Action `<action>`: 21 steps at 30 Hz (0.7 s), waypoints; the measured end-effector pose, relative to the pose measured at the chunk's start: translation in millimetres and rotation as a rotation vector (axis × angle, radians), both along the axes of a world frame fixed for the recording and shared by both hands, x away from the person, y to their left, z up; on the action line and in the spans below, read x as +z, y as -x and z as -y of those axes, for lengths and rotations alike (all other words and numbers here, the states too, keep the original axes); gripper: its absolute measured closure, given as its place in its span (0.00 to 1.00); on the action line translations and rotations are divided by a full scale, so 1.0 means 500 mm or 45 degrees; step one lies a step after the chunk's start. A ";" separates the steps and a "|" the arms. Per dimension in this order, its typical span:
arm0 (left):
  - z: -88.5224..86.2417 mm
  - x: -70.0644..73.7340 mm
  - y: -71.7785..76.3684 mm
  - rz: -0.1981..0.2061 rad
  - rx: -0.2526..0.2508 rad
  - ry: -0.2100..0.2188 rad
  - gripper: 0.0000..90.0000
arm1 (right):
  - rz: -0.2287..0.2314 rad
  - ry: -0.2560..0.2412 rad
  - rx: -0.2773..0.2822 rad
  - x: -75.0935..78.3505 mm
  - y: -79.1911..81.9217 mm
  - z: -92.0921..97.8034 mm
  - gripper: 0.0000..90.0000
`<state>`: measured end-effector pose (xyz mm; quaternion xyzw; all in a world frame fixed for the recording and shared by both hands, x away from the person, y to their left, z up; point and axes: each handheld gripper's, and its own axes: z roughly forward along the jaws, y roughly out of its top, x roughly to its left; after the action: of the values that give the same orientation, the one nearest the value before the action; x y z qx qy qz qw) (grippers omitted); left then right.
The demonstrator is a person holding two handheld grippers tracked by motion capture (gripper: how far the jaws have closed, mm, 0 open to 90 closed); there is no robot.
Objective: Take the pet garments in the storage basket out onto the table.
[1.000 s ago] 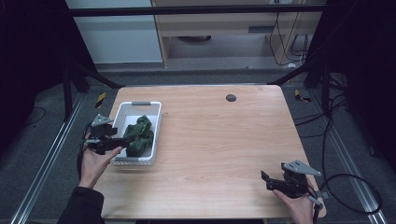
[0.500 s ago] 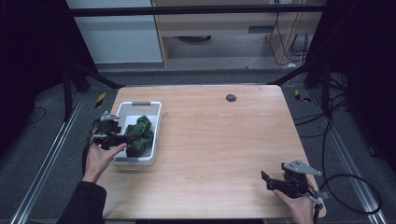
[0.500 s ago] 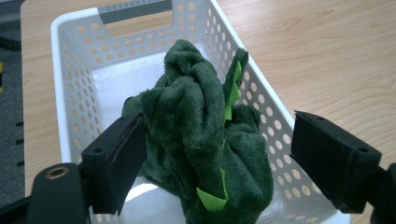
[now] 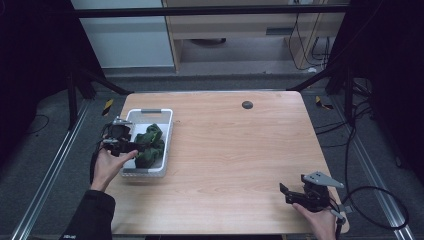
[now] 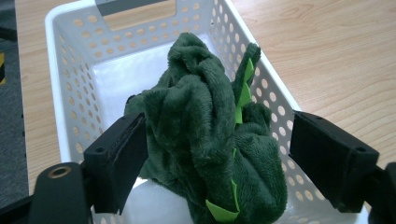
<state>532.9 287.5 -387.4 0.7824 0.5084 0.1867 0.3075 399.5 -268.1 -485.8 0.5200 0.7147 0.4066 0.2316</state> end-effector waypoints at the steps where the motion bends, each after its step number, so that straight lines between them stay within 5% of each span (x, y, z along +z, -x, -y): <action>1: 0.001 -0.001 -0.002 -0.010 0.000 -0.009 0.21 | -0.001 0.000 0.001 0.000 0.000 0.000 0.14; 21: 0.018 -0.028 -0.027 -0.087 -0.018 -0.095 0.27 | -0.015 0.005 0.018 -0.003 -0.002 -0.001 0.15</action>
<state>546.4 278.7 -401.4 0.8029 0.5056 0.1765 0.2619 400.5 -267.8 -487.4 0.5170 0.7203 0.4037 0.2254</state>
